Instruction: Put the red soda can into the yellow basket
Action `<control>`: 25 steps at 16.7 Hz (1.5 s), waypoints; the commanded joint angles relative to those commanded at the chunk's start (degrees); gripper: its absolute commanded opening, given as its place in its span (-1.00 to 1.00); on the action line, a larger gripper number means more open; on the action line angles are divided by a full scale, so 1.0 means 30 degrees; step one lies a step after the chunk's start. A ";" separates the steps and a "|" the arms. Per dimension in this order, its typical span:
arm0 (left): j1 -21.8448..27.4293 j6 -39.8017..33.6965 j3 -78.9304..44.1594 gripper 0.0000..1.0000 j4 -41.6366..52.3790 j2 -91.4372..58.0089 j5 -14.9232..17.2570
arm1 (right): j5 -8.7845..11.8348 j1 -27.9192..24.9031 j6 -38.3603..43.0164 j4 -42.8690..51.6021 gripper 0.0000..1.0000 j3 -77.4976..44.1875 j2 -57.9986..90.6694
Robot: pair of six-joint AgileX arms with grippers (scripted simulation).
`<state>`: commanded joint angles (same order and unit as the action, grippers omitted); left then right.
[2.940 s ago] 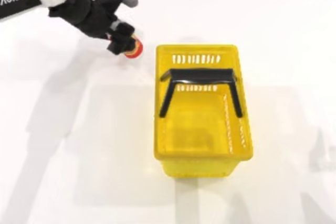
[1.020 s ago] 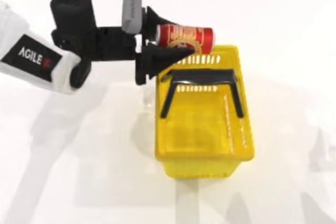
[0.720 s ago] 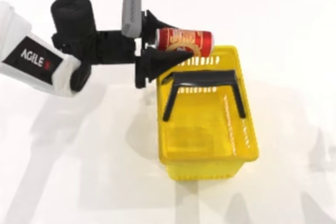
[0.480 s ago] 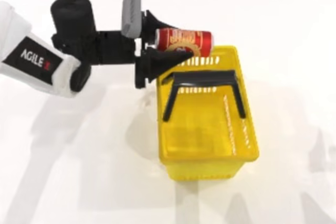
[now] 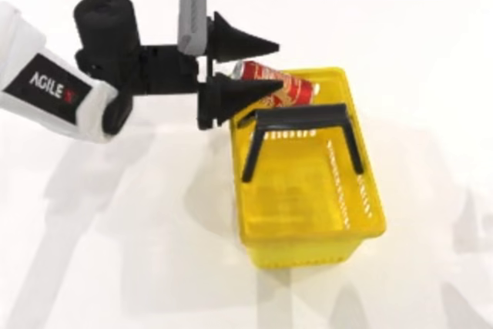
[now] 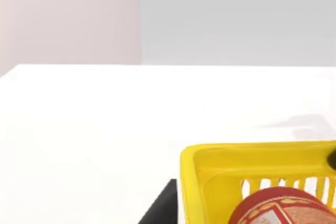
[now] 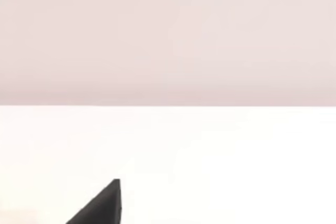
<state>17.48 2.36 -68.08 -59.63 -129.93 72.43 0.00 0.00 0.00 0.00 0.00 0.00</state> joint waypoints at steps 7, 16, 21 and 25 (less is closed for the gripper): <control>0.0000 0.0000 0.0000 1.00 0.0000 0.0000 0.0000 | 0.0000 0.0000 0.0000 0.0000 1.00 0.0000 0.0000; -0.0445 -0.0495 0.1285 1.00 0.1431 0.2630 -0.1734 | 0.0183 -0.1240 -0.1630 0.2323 1.00 -0.2564 0.2626; -0.1597 -0.1416 0.4772 1.00 0.4925 0.9316 -0.5712 | 0.0208 -0.3629 -0.5186 0.7525 1.00 -0.9528 0.9660; -0.2778 -0.1989 0.8795 1.00 0.8713 1.6613 -0.9897 | 0.0085 -0.5890 -0.8732 1.2782 1.00 -1.7147 1.7455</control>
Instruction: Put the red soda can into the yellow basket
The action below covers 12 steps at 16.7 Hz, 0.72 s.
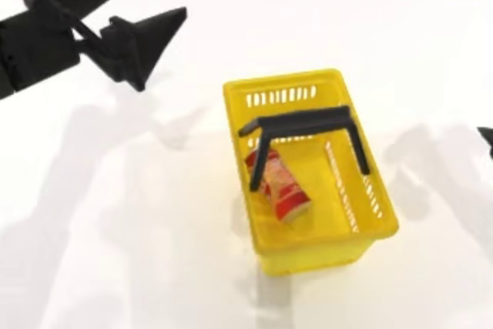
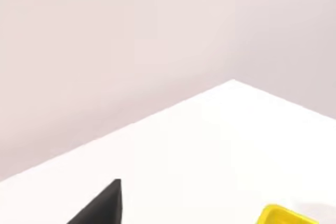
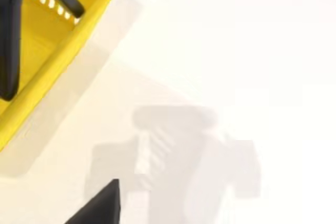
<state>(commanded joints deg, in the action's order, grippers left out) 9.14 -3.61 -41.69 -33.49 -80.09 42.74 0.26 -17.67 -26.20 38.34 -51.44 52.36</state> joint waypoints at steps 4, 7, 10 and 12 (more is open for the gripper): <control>-0.1178 -0.0168 0.4431 1.00 0.3921 0.8199 -0.4383 | -0.0130 -0.2315 -0.3636 0.5391 1.00 -0.7921 0.8261; -0.1961 0.0009 0.7578 1.00 0.6530 1.4390 -0.7507 | -0.0186 -0.3910 -0.6101 0.9017 1.00 -1.3352 1.3831; -0.2612 0.0377 1.0298 1.00 0.8643 1.9913 -1.0284 | -0.0201 -0.5354 -0.8286 1.2199 1.00 -1.8101 1.8578; -0.2951 0.0665 1.1769 1.00 0.9717 2.2831 -1.1850 | -0.0189 -0.6136 -0.9444 1.3865 1.00 -2.0566 2.1054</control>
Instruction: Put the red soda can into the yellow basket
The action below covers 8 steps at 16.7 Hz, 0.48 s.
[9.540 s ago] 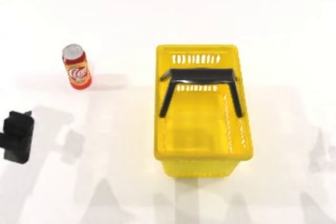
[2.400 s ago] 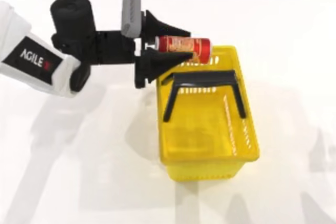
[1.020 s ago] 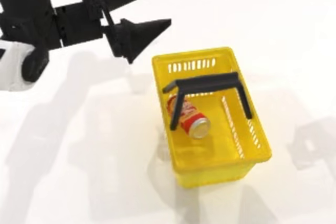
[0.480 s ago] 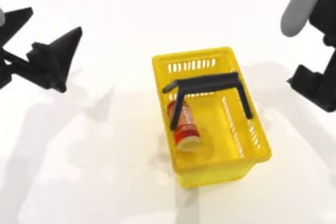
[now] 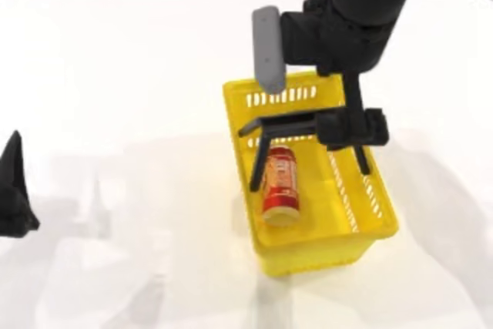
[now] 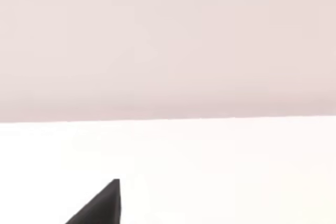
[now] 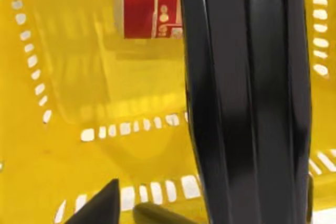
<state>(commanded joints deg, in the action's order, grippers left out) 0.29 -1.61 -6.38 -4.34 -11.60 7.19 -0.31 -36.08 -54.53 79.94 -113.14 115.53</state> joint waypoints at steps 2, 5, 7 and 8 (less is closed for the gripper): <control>-0.0253 0.0261 0.1119 1.00 0.0778 0.2088 -0.1242 | 0.0019 -0.0601 -0.0877 0.1252 1.00 -0.1762 0.1819; -0.0460 0.0512 0.2043 1.00 0.1393 0.3720 -0.2299 | 0.0043 -0.1113 -0.1614 0.2295 1.00 -0.3119 0.3271; -0.0479 0.0538 0.2129 1.00 0.1447 0.3866 -0.2397 | 0.0046 -0.1159 -0.1679 0.2386 1.00 -0.3223 0.3393; -0.0479 0.0538 0.2129 1.00 0.1447 0.3866 -0.2397 | 0.0046 -0.1159 -0.1679 0.2386 1.00 -0.3223 0.3393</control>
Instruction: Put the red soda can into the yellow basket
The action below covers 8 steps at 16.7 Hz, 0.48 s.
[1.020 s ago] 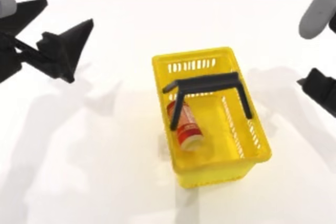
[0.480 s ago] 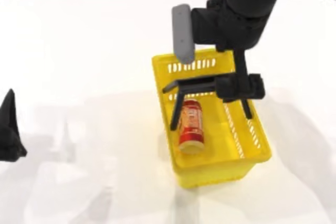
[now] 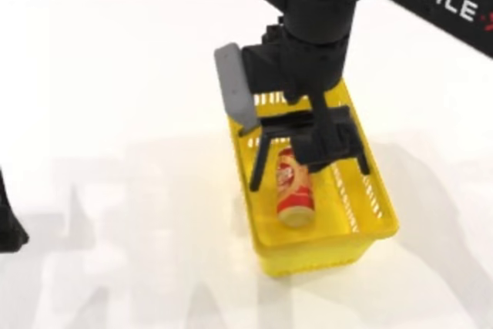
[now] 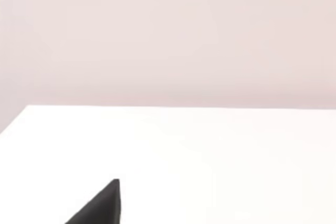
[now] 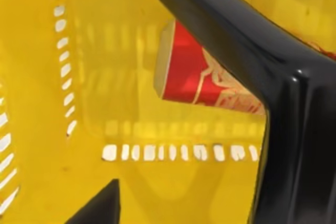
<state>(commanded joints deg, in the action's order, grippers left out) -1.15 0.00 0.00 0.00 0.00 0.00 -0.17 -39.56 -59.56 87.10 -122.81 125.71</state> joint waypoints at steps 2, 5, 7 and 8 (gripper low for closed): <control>0.0000 0.0000 0.0000 1.00 0.0000 0.0000 0.0000 | -0.0003 0.0062 -0.0011 0.0008 1.00 -0.0029 0.0057; 0.0000 0.0000 0.0000 1.00 0.0000 0.0000 0.0000 | 0.0001 0.0017 -0.0019 -0.0590 1.00 0.0672 -0.0086; 0.0000 0.0000 0.0000 1.00 0.0000 0.0000 0.0000 | 0.0002 -0.0002 0.0002 -0.1290 1.00 0.1512 -0.0218; 0.0000 0.0000 0.0000 1.00 0.0000 0.0000 0.0000 | 0.0003 -0.0010 0.0008 -0.1565 1.00 0.1837 -0.0266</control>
<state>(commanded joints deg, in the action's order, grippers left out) -1.15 0.00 0.00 0.00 0.00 0.00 -0.16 -39.58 -59.54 82.40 -117.30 124.91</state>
